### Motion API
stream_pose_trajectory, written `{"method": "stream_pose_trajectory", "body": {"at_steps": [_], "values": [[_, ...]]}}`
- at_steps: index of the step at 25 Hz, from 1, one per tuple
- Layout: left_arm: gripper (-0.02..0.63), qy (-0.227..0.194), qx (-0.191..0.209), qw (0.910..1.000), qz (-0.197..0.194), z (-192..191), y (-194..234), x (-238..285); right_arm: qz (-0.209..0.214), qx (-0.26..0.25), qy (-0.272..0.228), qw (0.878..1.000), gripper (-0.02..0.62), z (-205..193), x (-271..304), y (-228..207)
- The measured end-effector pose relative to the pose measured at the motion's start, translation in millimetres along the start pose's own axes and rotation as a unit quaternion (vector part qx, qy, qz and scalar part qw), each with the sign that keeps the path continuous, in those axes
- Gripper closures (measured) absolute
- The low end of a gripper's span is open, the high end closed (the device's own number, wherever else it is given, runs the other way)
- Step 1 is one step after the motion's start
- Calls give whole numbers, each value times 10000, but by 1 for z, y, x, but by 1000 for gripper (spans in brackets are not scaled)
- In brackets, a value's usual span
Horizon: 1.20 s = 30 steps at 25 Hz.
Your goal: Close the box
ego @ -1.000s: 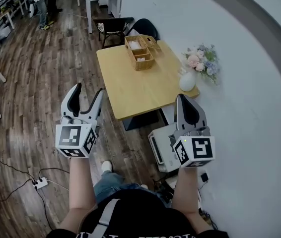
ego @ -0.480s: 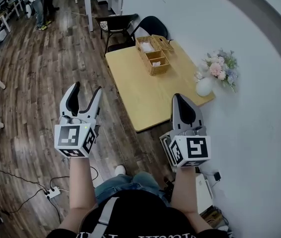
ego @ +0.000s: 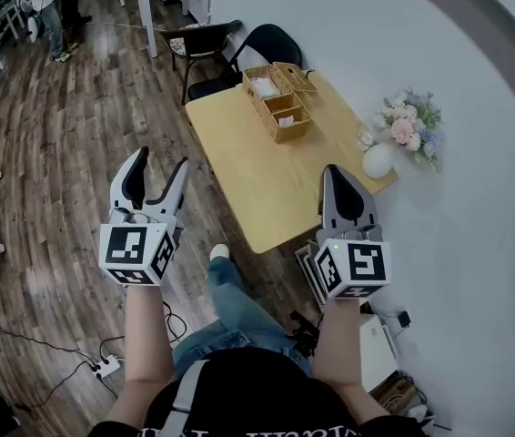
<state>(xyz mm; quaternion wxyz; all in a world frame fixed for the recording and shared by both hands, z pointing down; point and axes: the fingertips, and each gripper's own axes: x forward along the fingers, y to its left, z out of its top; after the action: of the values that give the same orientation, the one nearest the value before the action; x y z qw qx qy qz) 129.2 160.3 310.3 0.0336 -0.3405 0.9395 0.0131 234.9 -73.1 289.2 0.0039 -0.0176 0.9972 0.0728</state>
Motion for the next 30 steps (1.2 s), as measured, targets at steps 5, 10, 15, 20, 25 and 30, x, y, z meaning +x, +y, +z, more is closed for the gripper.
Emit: {"method": "stream_pose_trajectory", "body": {"at_steps": [5, 10, 15, 20, 25, 30], "values": [[325, 44, -88, 10000, -6, -13, 23, 34, -94, 87, -112, 9999, 581, -2, 43, -10], [325, 138, 72, 9995, -263, -17, 47, 87, -256, 232, -29, 9994, 581, -16, 98, -17], [325, 270, 130, 9979, -567, -27, 70, 150, -546, 334, 34, 9979, 581, -23, 153, -33], [325, 481, 136, 9933, -1045, -38, 88, 226, -957, 329, 234, 9946, 581, -34, 201, -49], [325, 610, 175, 9846, -1631, -47, 82, 287, -1379, 410, 367, 9889, 581, -46, 232, -72], [325, 709, 107, 9766, -2026, -59, 67, 326, -1761, 391, 450, 9826, 580, -55, 234, -92]]}}
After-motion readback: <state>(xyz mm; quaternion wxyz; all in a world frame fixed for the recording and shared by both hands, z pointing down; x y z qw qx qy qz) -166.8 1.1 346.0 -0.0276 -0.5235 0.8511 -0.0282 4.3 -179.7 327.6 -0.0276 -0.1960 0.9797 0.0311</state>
